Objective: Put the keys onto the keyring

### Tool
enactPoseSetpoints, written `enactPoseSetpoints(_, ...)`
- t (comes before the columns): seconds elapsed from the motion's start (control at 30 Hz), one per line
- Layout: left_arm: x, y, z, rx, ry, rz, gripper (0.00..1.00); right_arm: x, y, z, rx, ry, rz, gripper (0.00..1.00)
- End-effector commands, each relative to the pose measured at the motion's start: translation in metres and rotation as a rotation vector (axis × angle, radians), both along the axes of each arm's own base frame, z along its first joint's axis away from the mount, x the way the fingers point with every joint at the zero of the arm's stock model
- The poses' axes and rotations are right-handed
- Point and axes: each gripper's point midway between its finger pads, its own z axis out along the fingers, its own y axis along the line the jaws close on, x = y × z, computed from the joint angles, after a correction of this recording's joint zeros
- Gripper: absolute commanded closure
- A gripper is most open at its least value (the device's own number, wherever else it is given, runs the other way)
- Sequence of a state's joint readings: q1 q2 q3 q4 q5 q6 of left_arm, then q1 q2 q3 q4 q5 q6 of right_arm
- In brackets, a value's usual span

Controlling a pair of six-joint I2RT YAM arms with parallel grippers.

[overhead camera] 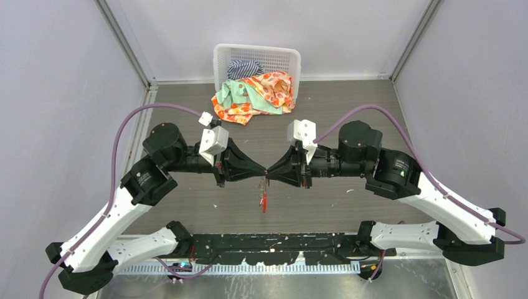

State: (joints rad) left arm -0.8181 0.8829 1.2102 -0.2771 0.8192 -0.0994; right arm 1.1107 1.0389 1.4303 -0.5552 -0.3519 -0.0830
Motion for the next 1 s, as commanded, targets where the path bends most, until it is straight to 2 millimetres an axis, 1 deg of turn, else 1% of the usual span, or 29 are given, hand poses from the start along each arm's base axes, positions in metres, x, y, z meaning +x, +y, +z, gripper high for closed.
enactPoseSetpoints(0.0,-0.003,0.005,0.022,-0.073,-0.067,0.004,1.00,-0.002,0.000,0.013,0.036,-0.004,0.010,0.88)
enactPoseSetpoints(0.03,-0.002,0.005,0.022,-0.073,-0.067,0.006,1.00,-0.001,0.000,0.013,0.036,-0.004,0.007,0.96)
enactPoseSetpoints(0.07,-0.003,0.005,0.022,-0.072,-0.068,0.003,1.00,0.000,-0.001,0.015,0.040,-0.003,0.002,0.99)
enactPoseSetpoints(0.13,-0.002,0.005,0.018,-0.063,-0.073,0.002,1.00,-0.002,-0.002,0.019,0.053,-0.002,0.006,0.99)
enactPoseSetpoints(0.2,0.000,0.005,0.008,-0.037,-0.100,0.005,1.00,-0.003,-0.005,0.021,0.052,0.007,-0.001,0.99)
enactPoseSetpoints(0.23,0.002,0.006,0.001,-0.013,-0.134,0.011,0.95,-0.002,-0.007,0.020,0.034,0.016,-0.010,0.99)
enactPoseSetpoints(0.27,0.004,0.007,-0.006,0.016,-0.167,0.016,0.84,-0.001,-0.009,0.015,-0.007,0.032,-0.021,0.99)
enactPoseSetpoints(0.3,0.007,0.009,-0.013,0.052,-0.198,0.021,0.72,0.001,-0.009,0.015,-0.031,0.040,-0.029,0.99)
enactPoseSetpoints(0.33,0.009,0.011,-0.019,0.084,-0.222,0.023,0.62,0.000,-0.012,0.006,-0.090,0.065,-0.032,0.99)
enactPoseSetpoints(0.37,0.010,0.013,-0.023,0.115,-0.251,0.020,0.56,0.001,-0.011,0.004,-0.125,0.081,-0.036,0.99)
enactPoseSetpoints(0.4,0.010,0.015,-0.027,0.145,-0.276,0.012,0.53,0.002,-0.012,0.000,-0.164,0.100,-0.043,0.99)
enactPoseSetpoints(0.47,0.009,0.019,-0.035,0.203,-0.307,-0.010,0.49,0.004,-0.012,-0.008,-0.232,0.132,-0.054,0.99)
enactPoseSetpoints(0.5,0.009,0.020,-0.032,0.209,-0.334,-0.017,0.48,0.004,-0.012,-0.011,-0.260,0.146,-0.053,0.99)
enactPoseSetpoints(0.53,0.008,0.022,-0.035,0.236,-0.341,-0.032,0.48,0.004,-0.011,-0.014,-0.284,0.158,-0.052,0.99)
enactPoseSetpoints(0.6,0.011,0.021,-0.033,0.250,-0.372,-0.040,0.48,0.004,-0.010,-0.019,-0.328,0.178,-0.048,0.99)
enactPoseSetpoints(0.7,0.012,0.020,-0.029,0.248,-0.394,-0.046,0.53,0.005,-0.008,-0.023,-0.373,0.197,-0.043,0.99)
enactPoseSetpoints(0.83,0.007,0.018,-0.040,0.272,-0.362,-0.099,0.57,0.004,-0.003,-0.023,-0.386,0.208,-0.029,0.99)
enactPoseSetpoints(0.97,0.012,0.014,-0.049,0.291,-0.351,-0.100,0.60,0.004,0.000,-0.024,-0.405,0.219,-0.017,0.99)
